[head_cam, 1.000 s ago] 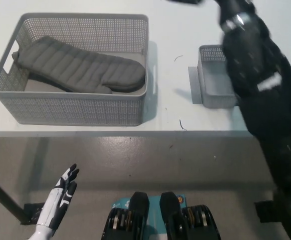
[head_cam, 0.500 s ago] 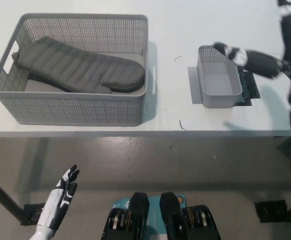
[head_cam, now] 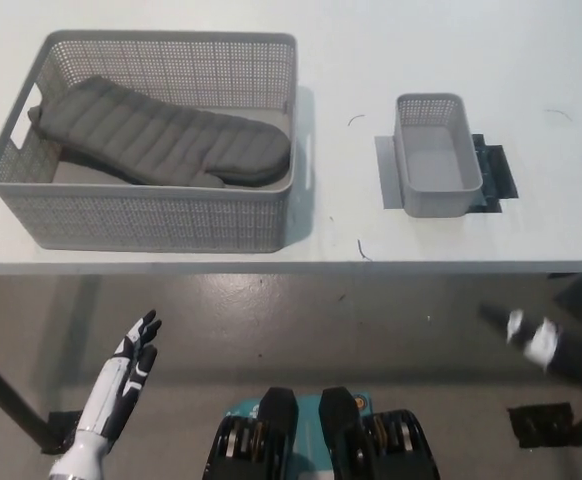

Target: Usethe right hand to pick up a oven gloves on top of a leveled container and place it into another larger container on the left side

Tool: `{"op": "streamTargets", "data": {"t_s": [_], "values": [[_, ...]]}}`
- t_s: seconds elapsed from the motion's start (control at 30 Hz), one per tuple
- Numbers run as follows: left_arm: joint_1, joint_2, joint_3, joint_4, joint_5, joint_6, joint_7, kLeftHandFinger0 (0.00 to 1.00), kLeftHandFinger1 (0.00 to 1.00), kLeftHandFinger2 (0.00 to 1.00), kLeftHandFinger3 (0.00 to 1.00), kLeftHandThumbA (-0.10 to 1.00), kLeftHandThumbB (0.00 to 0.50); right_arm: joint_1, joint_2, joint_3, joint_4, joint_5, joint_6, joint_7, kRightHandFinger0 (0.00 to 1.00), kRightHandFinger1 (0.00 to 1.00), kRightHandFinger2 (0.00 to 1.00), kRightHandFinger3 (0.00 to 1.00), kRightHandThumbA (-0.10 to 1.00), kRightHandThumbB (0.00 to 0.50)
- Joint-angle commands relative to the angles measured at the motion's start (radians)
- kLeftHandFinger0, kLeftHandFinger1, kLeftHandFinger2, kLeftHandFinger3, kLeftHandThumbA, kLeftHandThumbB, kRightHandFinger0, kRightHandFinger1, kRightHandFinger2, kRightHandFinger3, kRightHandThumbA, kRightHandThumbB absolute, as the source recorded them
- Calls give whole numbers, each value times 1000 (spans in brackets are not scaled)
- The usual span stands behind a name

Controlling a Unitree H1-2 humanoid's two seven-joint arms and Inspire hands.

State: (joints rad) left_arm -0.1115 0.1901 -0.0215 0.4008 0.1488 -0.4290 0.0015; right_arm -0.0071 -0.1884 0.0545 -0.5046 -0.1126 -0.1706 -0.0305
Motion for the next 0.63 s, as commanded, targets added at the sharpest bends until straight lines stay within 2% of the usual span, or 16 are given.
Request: {"op": "streamTargets", "data": {"t_s": [0.0,0.07,0.1,0.13,0.17,0.33,0.47,0.5,0.53,0.6], "values": [[-35,13,-1,-36,8,-29,0,1000,1000,1000,1000,1000,500,67,35,29,147,93,-171,23,1000,1000,1000,1000,1000,206],[-29,11,-1,-46,9,-26,2,1000,1000,1000,1000,1000,500,81,37,37,219,120,-134,51,1000,1000,1000,1000,1000,185],[-27,10,-1,-48,8,-26,1,1000,1000,1000,1000,1000,500,82,36,38,237,112,-125,54,1000,1000,1000,1000,1000,201],[-26,9,-1,-49,5,-29,0,1000,1000,1000,1000,1000,500,79,36,39,266,98,-99,57,1000,1000,1000,1000,1000,247],[-26,8,-2,-48,-1,-35,-2,1000,1000,1000,1000,1000,500,73,39,40,301,101,-65,63,1000,1000,1000,1000,1000,263],[-5,4,-9,-57,9,-40,2,1000,1000,1000,1000,1000,500,51,45,36,444,186,-48,115,1000,1000,1000,1000,1000,175],[-6,7,-9,-62,4,-41,1,1000,1000,1000,1000,1000,500,22,44,34,517,192,-45,134,1000,1000,1000,1000,1000,166],[-7,9,-10,-58,4,-41,0,1000,1000,1000,1000,1000,500,14,42,33,534,191,-47,140,1000,1000,1000,1000,1000,121],[-7,9,-10,-57,6,-41,1,1000,1000,1000,1000,1000,500,10,42,32,543,192,-51,143,1000,1000,1000,1000,1000,97],[-9,9,-10,-57,7,-41,1,1000,1000,1000,1000,1000,500,7,44,30,546,194,-53,146,1000,1000,1000,1000,1000,93]]}}
